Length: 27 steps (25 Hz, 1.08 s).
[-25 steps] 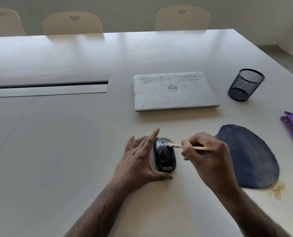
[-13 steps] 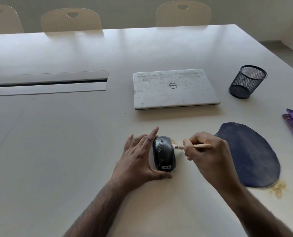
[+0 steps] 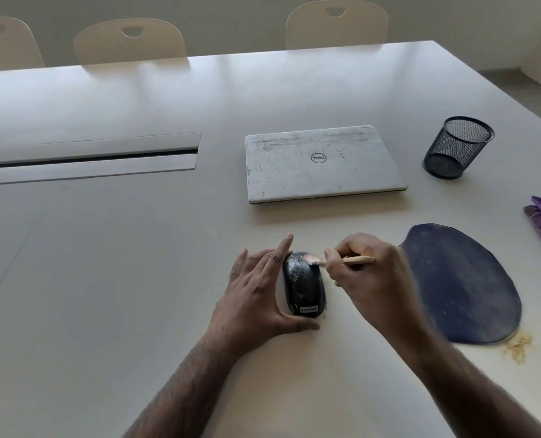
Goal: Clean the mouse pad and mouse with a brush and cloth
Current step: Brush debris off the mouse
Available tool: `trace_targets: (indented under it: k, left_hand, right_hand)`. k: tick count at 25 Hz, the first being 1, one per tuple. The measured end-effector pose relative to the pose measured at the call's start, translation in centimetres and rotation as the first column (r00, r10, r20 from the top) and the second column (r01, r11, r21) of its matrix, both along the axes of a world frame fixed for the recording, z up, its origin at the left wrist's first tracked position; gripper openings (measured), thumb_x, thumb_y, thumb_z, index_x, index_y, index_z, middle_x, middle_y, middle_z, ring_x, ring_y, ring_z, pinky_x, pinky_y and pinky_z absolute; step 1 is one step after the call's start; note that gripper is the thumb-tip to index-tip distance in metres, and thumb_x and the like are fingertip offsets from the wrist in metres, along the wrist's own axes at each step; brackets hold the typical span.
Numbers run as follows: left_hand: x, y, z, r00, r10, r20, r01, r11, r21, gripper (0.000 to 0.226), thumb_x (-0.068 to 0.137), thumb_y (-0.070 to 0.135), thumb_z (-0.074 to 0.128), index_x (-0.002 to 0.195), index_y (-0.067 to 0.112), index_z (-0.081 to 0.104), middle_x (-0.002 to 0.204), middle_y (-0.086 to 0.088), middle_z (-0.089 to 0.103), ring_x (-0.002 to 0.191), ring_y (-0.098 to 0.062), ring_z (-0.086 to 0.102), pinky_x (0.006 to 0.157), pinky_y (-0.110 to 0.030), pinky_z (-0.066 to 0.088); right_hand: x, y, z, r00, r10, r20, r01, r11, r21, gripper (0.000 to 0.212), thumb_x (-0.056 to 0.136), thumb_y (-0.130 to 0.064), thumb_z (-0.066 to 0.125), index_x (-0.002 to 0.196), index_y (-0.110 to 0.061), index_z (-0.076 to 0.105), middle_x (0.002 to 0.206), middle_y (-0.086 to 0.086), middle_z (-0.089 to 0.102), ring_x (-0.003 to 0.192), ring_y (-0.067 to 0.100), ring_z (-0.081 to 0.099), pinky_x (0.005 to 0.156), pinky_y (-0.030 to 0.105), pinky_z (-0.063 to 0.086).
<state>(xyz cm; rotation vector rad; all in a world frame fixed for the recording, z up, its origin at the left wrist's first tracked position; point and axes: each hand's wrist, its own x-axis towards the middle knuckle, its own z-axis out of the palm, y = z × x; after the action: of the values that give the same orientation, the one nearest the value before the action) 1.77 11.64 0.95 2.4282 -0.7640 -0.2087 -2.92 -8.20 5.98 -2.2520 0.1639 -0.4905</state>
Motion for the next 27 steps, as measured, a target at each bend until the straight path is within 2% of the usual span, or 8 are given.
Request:
trace_targets:
  k: [5,8,10,14,18,21,24,27]
  left_hand:
    - [0.0,0.0,0.1,1.000,0.006,-0.006,-0.006,1.000,0.000,0.136,0.059,0.089,0.070,0.159,0.045,-0.011,0.160,0.018,0.034,0.151,0.002,0.010,0.127,-0.039,-0.003]
    - [0.0,0.0,0.1,1.000,0.005,-0.002,-0.005,1.000,0.005,0.136,0.059,0.089,0.070,0.159,0.046,-0.011,0.159,0.019,0.035,0.151,0.003,0.010,0.128,-0.038,-0.004]
    - [-0.1,0.0,0.1,1.000,0.005,0.000,-0.005,1.000,0.004,0.136,0.059,0.089,0.070,0.159,0.045,-0.010,0.160,0.018,0.034,0.151,0.002,0.010,0.127,-0.038,-0.004]
    - [0.0,0.0,0.1,1.000,0.001,-0.001,-0.001,1.000,0.005,0.135,0.059,0.089,0.070,0.159,0.046,-0.012,0.160,0.019,0.034,0.151,0.001,0.010,0.127,-0.039,-0.003]
    - [0.0,0.0,0.2,1.000,-0.001,0.000,0.001,1.000,0.006,0.135,0.060,0.089,0.069,0.159,0.044,-0.012,0.160,0.019,0.033,0.152,0.001,0.010,0.127,-0.039,-0.004]
    - [0.0,0.0,0.2,1.000,-0.006,0.000,0.006,1.000,0.015,0.135,0.060,0.089,0.069,0.159,0.045,-0.013,0.161,0.019,0.032,0.152,0.001,0.009,0.127,-0.038,-0.005]
    - [0.0,0.0,0.2,1.000,-0.002,-0.003,0.002,1.000,0.013,0.135,0.060,0.090,0.068,0.159,0.044,-0.013,0.162,0.019,0.031,0.152,0.001,0.008,0.127,-0.039,-0.005]
    - [0.0,0.0,0.0,1.000,-0.010,0.005,0.010,1.000,0.010,0.135,0.060,0.089,0.068,0.159,0.044,-0.012,0.161,0.019,0.032,0.151,0.000,0.010,0.127,-0.039,-0.003]
  right_hand:
    - [1.7,0.0,0.6,0.999,-0.009,-0.031,0.011,0.997,0.075,0.026,0.092,-0.029,0.071,0.069,-0.018,0.070,0.062,-0.003,0.070,0.058,0.014,0.069,0.055,0.039,0.055]
    - [2.1,0.7,1.0,0.998,-0.001,-0.067,0.002,1.000,0.018,0.028,0.091,-0.026,0.072,0.065,-0.017,0.068,0.057,-0.002,0.068,0.056,0.014,0.066,0.053,0.028,0.049]
    - [2.3,0.5,1.3,0.999,0.002,-0.049,0.000,0.998,0.055,0.027,0.092,-0.024,0.073,0.065,-0.018,0.068,0.056,-0.007,0.067,0.057,0.011,0.067,0.050,0.019,0.047]
    - [2.8,0.7,0.8,0.996,0.039,-0.078,-0.036,0.998,0.046,0.026,0.091,-0.025,0.072,0.067,-0.016,0.069,0.057,-0.002,0.068,0.056,0.015,0.066,0.056,0.036,0.053]
    - [2.9,0.7,1.1,0.999,0.036,-0.024,-0.034,0.996,0.080,0.021,0.092,-0.024,0.072,0.073,-0.014,0.073,0.061,-0.005,0.069,0.058,0.011,0.067,0.058,0.033,0.054]
    - [2.8,0.8,0.9,0.996,0.027,-0.086,-0.025,0.999,0.025,0.025,0.092,-0.026,0.072,0.069,-0.016,0.071,0.056,-0.002,0.067,0.055,0.014,0.066,0.055,0.034,0.051]
    - [2.5,0.4,1.3,0.998,0.006,-0.067,-0.002,0.999,0.051,0.025,0.092,-0.026,0.072,0.069,-0.017,0.071,0.056,-0.005,0.068,0.056,0.013,0.067,0.055,0.035,0.053]
    - [1.7,-0.2,1.6,0.988,0.040,-0.151,-0.036,0.999,0.026,0.028,0.091,-0.029,0.070,0.066,-0.017,0.071,0.058,0.002,0.069,0.058,0.021,0.068,0.056,0.040,0.056]
